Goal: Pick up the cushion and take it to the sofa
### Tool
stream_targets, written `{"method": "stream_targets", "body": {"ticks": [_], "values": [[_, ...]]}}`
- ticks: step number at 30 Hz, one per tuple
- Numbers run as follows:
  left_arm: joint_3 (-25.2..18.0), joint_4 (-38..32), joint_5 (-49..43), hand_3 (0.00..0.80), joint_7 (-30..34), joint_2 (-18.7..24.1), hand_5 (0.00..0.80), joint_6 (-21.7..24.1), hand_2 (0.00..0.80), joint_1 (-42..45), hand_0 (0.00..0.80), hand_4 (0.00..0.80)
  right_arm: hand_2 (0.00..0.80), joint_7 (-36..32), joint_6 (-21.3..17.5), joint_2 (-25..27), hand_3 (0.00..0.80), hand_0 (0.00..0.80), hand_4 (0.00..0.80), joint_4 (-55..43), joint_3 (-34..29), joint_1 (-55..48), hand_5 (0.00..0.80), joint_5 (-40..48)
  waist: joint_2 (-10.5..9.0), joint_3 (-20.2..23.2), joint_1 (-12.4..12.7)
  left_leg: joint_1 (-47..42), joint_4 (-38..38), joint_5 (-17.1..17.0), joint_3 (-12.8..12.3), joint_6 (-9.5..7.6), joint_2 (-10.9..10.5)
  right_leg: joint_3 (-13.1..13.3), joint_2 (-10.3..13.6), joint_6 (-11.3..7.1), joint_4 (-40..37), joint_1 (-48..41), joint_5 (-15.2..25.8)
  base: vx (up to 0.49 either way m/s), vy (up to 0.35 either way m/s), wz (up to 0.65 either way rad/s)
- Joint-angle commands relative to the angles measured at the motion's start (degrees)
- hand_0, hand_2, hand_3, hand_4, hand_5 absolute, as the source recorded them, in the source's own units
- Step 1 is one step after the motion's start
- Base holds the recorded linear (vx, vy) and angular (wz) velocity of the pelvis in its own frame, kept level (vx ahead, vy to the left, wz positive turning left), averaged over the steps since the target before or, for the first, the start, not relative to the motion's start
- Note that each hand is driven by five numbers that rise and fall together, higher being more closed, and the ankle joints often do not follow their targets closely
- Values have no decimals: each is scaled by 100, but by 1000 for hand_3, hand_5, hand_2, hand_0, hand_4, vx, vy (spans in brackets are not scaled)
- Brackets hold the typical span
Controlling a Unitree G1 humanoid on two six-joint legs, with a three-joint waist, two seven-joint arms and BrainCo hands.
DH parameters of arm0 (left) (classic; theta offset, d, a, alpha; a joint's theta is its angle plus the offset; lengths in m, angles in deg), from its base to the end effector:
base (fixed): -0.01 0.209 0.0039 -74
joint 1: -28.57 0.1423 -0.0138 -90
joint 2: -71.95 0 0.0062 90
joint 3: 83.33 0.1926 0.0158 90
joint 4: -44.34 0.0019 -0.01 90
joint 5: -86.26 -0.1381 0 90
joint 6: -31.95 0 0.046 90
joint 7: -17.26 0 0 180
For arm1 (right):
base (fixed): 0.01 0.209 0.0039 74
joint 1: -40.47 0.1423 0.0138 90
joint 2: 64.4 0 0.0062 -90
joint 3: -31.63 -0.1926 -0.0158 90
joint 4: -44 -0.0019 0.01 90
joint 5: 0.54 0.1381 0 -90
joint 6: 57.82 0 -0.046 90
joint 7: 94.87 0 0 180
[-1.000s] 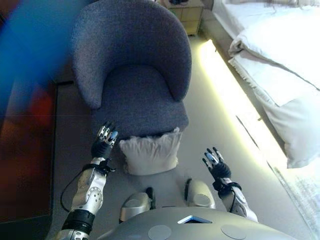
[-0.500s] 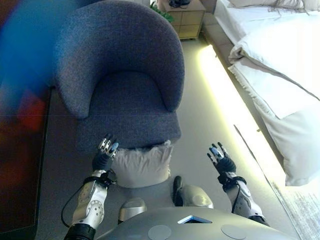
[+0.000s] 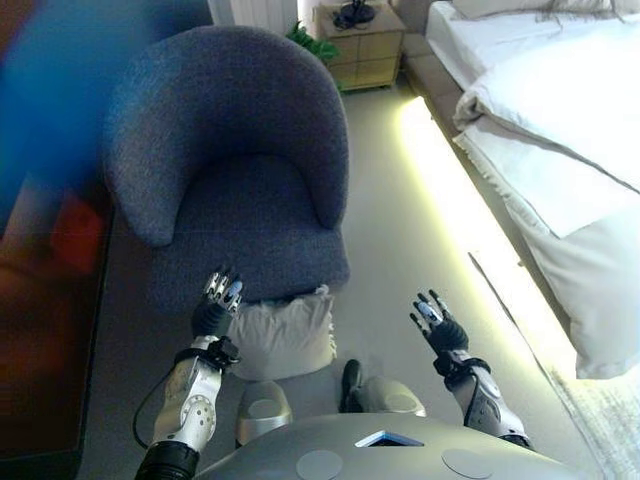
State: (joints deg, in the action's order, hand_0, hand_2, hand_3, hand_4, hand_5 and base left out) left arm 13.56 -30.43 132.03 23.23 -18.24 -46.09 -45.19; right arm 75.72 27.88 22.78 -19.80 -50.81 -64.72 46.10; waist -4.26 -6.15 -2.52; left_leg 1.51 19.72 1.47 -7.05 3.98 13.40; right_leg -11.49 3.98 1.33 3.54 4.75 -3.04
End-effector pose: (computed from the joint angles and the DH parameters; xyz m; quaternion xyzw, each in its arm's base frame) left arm 0.1155 0.2111 -0.0435 -0.2467 0.1523 0.0631 0.9550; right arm 0.0974 -0.2020 -0.0758 0.2831 0.2791 -0.0592 0.9157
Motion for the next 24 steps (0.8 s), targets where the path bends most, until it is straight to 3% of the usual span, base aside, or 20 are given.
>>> {"method": "stream_targets", "body": {"ticks": [1, 7, 9, 11, 13, 18, 21, 22, 24], "values": [[-81, -519, 76, 0, 197, 61, 0, 283, 0, 209, 0, 0, 0, -140, -190, 334, 0, 0, 0, -601, -89, 19, 0, -71, 223, 16, 50, -81, -1123, -1635, 288, 446, 431, 341, 222, -284, 307, -347, 46, 52, 176, -1], [-93, -563, 138, 0, 211, 44, 0, 190, 0, 164, 0, 0, 0, -203, -239, 357, 0, 0, 0, -597, -104, -35, 0, -232, 420, -2, -39, -286, -1338, -1112, 183, 462, 224, 408, 416, -446, 415, -285, -2, 21, 94, 4], [-52, -555, 134, 0, 221, 61, 0, 192, 0, 137, 0, 0, 0, -197, -249, 336, 0, 0, 0, -586, -103, -35, 0, -238, 436, -23, -71, -283, -1308, -853, 32, 389, 81, 402, 469, -495, 439, -313, -8, 12, 103, -29], [23, -519, 115, 0, 301, 131, 0, 191, 0, 69, 0, 0, 0, -117, -374, 265, 0, 0, 0, -578, -90, -23, 0, -212, 419, -65, -103, -279, -1371, -328, -216, 205, -213, 351, 630, -633, 531, -309, 14, -5, 142, 11], [93, -482, 47, 0, 357, 214, 0, 196, 0, -33, 0, 0, 0, -6, -494, 198, 0, 0, 0, -601, -56, 32, 0, -121, 407, -125, -138, -302, -1446, -92, -372, 113, -318, 328, 759, -755, 697, -202, 32, -39, 161, 32], [225, -398, -190, 0, 339, 375, 0, 254, 0, -239, 0, 0, 0, 218, -593, 51, 0, 0, 0, -575, 20, 195, 0, -271, 357, -239, -45, -174, -1341, 157, -143, -116, -630, 388, 1052, -963, 780, -110, 181, 1, 177, 9], [241, -423, -283, 0, 280, 467, 0, 231, 0, -344, 0, 0, 0, 339, -645, 55, 0, 0, 0, -556, 71, 320, 0, -449, 329, -290, 71, 32, -1160, 291, -141, -247, -764, 272, 1257, -929, 1085, 65, 271, -23, 134, -7], [254, -409, -531, 0, 152, 535, 0, 292, 0, -373, 0, 0, 0, 355, -635, 60, 0, 0, 0, -533, 109, 384, 0, -560, 298, -398, 143, 141, -1006, 400, -211, -357, -839, 210, 1475, -920, 1587, 339, 547, -3, 92, -16], [238, -375, -613, 0, 38, 645, 0, 279, 0, -485, 0, 0, 0, 399, -670, 106, 0, 0, 0, -533, 192, 488, 0, -804, 240, -564, 218, 403, -713, 490, -183, -398, -868, 321, 1651, -936, 1794, 735, 791, -82, 31, -35]]}}
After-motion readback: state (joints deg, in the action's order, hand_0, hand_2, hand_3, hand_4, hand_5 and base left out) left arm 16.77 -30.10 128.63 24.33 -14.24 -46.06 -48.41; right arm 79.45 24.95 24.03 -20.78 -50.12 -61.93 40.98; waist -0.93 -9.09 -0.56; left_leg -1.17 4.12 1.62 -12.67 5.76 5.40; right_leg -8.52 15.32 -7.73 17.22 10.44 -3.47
